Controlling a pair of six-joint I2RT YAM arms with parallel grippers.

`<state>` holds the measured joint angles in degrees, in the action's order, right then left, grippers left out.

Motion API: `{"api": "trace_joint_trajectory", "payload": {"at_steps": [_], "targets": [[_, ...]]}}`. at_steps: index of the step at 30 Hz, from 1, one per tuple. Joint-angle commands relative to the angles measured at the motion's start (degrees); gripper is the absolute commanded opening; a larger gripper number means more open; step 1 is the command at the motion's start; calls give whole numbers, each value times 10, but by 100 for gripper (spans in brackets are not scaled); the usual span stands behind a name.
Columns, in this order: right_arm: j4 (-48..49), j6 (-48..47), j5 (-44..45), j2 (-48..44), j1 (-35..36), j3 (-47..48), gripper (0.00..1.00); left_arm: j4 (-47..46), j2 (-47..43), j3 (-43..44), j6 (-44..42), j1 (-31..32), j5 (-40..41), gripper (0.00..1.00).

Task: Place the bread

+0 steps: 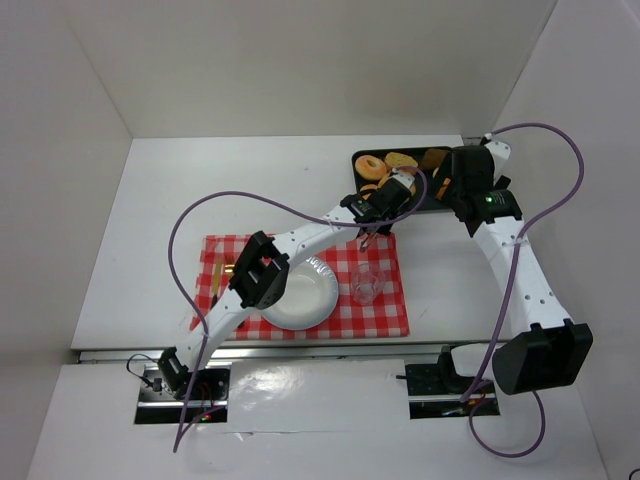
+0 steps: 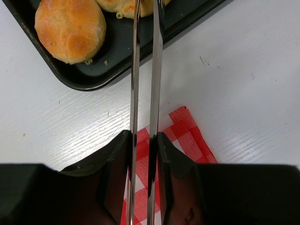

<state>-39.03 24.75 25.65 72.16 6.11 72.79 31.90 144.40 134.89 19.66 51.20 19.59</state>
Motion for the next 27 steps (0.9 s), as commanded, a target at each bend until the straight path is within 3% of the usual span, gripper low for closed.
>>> {"api": "trace_joint_trajectory", "payload": {"at_steps": [1, 3, 7, 27], "targets": [[20, -4, 1, -18, -4, 5, 99, -13, -27, 24, -9, 1, -3, 26], [20, -4, 1, -18, -4, 5, 99, -13, -45, 24, -9, 1, -3, 21], [20, -4, 1, -18, -4, 10, 99, -18, -79, 11, -16, 1, -3, 0], [15, -4, 1, -18, -4, 21, 99, -26, -166, -44, -66, 1, 51, 0]]}}
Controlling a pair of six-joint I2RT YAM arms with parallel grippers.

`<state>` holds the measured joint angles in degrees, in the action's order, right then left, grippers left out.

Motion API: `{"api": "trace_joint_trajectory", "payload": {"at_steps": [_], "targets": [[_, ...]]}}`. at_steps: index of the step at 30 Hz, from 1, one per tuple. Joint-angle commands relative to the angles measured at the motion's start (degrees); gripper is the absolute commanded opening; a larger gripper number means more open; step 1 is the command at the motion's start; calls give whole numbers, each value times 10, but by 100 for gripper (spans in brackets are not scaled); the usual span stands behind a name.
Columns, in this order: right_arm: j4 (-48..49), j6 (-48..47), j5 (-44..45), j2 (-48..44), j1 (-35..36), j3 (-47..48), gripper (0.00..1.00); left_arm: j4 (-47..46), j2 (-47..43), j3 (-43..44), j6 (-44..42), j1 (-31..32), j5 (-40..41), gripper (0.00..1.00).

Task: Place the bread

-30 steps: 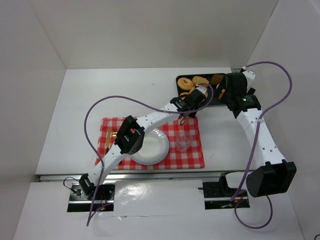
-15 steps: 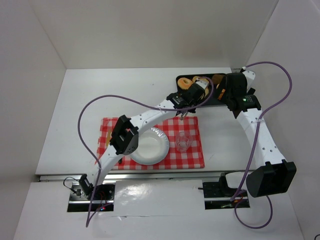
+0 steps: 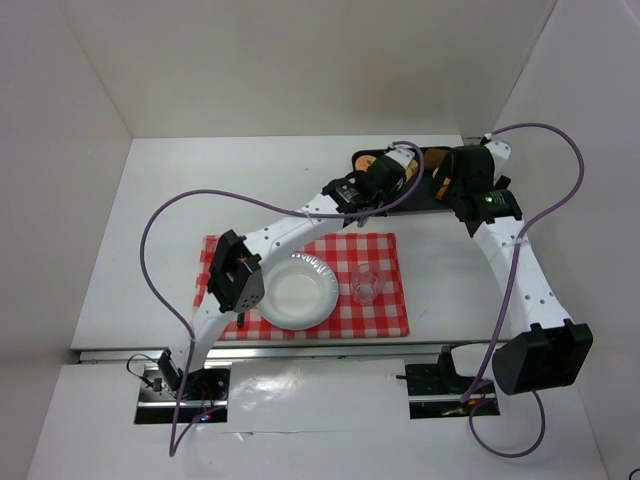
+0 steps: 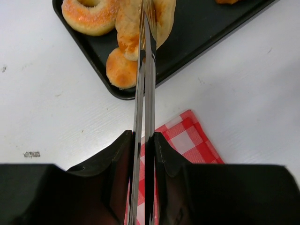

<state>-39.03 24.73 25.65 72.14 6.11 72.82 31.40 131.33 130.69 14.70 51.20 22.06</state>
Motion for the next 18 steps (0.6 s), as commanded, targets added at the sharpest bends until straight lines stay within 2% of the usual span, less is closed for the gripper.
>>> {"api": "trace_joint_trajectory", "payload": {"at_steps": [1, 5, 11, 18], "targets": [[15, -4, 1, -17, -4, 21, 99, -21, -41, -8, -16, 1, 26, 0], [10, -4, 6, -17, -4, 21, 99, -21, -61, -21, -21, 1, 46, 0], [10, -4, 6, -17, -4, 27, 99, -21, -138, -78, -27, 1, 77, 0], [16, 1, -11, -17, -4, 27, 99, -15, -255, -198, -16, 1, 89, 0]]}}
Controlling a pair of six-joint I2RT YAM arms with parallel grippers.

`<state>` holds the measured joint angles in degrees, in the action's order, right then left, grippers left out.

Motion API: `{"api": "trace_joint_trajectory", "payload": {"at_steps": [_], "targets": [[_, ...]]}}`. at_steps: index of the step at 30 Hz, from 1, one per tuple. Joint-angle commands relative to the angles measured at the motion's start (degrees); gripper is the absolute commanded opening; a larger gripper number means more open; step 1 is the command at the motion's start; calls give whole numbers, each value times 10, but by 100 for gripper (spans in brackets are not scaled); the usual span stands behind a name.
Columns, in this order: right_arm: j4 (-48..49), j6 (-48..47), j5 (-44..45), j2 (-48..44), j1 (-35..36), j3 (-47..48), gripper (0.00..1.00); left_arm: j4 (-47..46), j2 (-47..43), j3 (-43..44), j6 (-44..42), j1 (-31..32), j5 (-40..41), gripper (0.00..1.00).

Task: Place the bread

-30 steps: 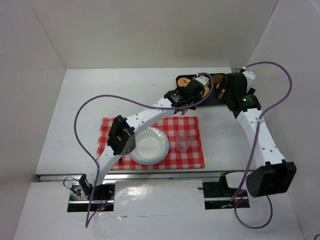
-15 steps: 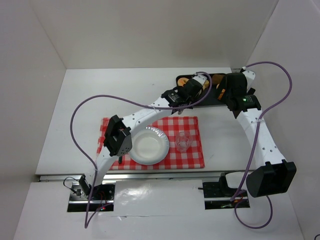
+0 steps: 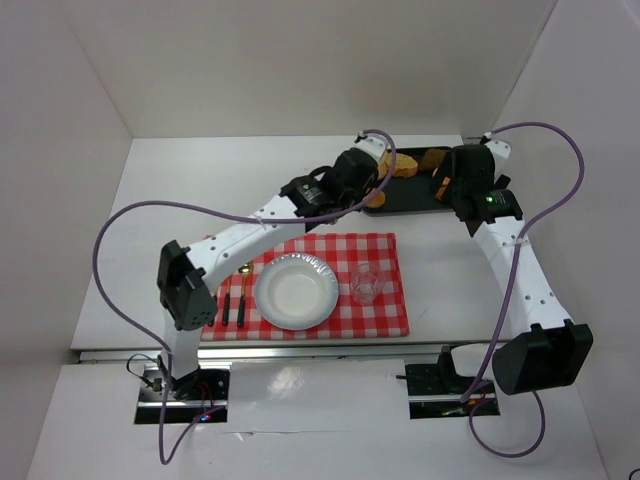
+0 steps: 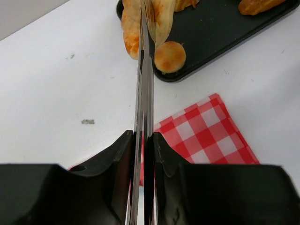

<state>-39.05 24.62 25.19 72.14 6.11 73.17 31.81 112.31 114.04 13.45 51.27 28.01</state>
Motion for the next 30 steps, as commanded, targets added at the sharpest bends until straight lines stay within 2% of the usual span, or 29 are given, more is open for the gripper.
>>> {"api": "trace_joint_trajectory", "payload": {"at_steps": [1, 9, 10, 14, 21, 30], "targets": [[21, 3, -7, -12, -4, 23, 99, -19, -78, -42, 3, 1, 29, 0], [32, 3, -23, -7, -4, 29, 99, 84, -222, -176, 57, 13, 64, 0], [32, 3, -29, -7, -4, 29, 99, 118, -237, -190, 67, 13, 71, 0], [32, 3, -30, -7, -4, 34, 99, 204, -306, -258, 143, 48, 89, 0], [32, 3, -24, -7, -4, 39, 99, 300, -401, -332, 243, 108, 33, 0], [32, 3, -29, -7, -4, 39, 99, 326, -468, -418, 281, 144, -47, 0]]}}
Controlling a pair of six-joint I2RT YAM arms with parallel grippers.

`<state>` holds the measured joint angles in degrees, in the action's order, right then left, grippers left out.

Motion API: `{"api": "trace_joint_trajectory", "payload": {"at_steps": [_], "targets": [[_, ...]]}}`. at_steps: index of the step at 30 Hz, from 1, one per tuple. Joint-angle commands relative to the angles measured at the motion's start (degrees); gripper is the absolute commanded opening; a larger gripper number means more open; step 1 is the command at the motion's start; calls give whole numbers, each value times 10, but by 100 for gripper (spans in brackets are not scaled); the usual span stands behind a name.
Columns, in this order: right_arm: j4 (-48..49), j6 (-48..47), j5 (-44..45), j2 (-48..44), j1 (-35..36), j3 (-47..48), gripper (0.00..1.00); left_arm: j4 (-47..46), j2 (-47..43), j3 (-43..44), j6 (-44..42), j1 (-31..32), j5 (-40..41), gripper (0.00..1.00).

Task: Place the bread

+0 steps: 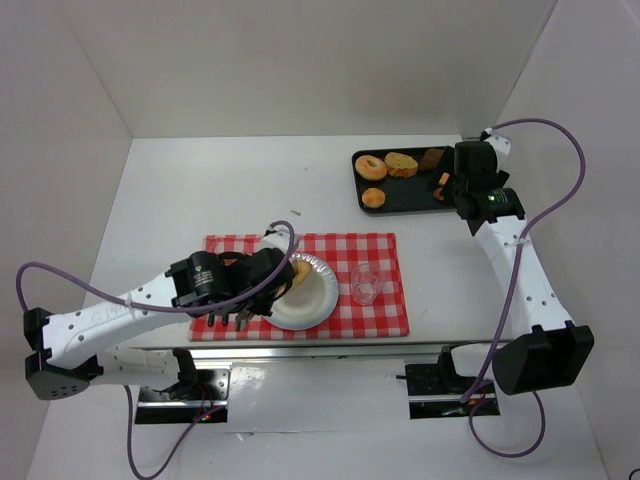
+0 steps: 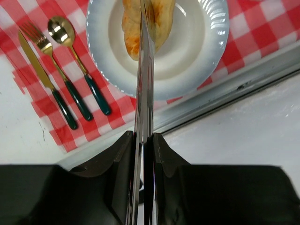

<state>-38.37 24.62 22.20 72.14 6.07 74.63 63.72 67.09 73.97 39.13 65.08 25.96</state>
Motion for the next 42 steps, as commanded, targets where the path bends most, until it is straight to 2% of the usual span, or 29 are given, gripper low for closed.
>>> {"api": "trace_joint_trajectory", "payload": {"at_steps": [1, 6, 7, 8, 10, 11, 13, 14, 16, 19, 21, 28, 32, 33, 36, 38, 40, 42], "targets": [[25, 3, 0, -7, -4, 24, 99, 7, -16, -24, 30, 6, -33, 0], [25, 3, 0, -12, -4, 24, 99, -2, -10, -56, 30, 6, -56, 0], [25, 3, 0, -12, -4, 24, 99, -8, -10, -56, 30, 6, -61, 5], [25, 3, 0, -12, -4, 24, 99, -8, -3, -56, 30, 6, -70, 17], [25, 3, 0, -12, -4, 24, 99, -14, -3, -56, 30, 6, -87, 26], [25, 3, 0, -12, -4, 24, 99, -20, -3, -56, 30, 6, -93, 36], [25, 3, 0, -12, -4, 24, 99, -25, -3, -61, 30, 6, -104, 48], [25, 3, 0, -12, -4, 24, 99, -26, -3, -61, 30, 6, -104, 53], [25, 3, 0, -12, -4, 24, 99, -26, -3, -61, 30, 6, -104, 56], [25, 3, 0, -12, -4, 24, 99, -26, -3, -47, 30, 6, -104, 57], [25, 3, 0, -12, -4, 24, 99, -26, -3, -38, 30, 6, -104, 54], [25, 3, 0, -12, -4, 24, 99, -18, 3, 50, 38, 6, -20, 52], [45, 3, -5, -18, -4, 16, 99, -1, 56, 141, -14, -63, 21, 53], [51, 3, -5, -18, -4, 10, 99, -42, 66, 147, -33, -102, 16, 53], [58, 3, -5, -18, -4, 10, 99, -134, 104, 152, -103, -164, -12, 53], [58, 3, -10, -12, -4, 10, 99, -237, 131, 152, -129, -230, -27, 52], [52, 3, -16, -7, -4, 10, 99, -306, 181, 152, -160, -288, -53, 50], [52, 3, -16, -7, -4, 10, 99, -384, 227, 166, -185, -313, -48, 50]]}}
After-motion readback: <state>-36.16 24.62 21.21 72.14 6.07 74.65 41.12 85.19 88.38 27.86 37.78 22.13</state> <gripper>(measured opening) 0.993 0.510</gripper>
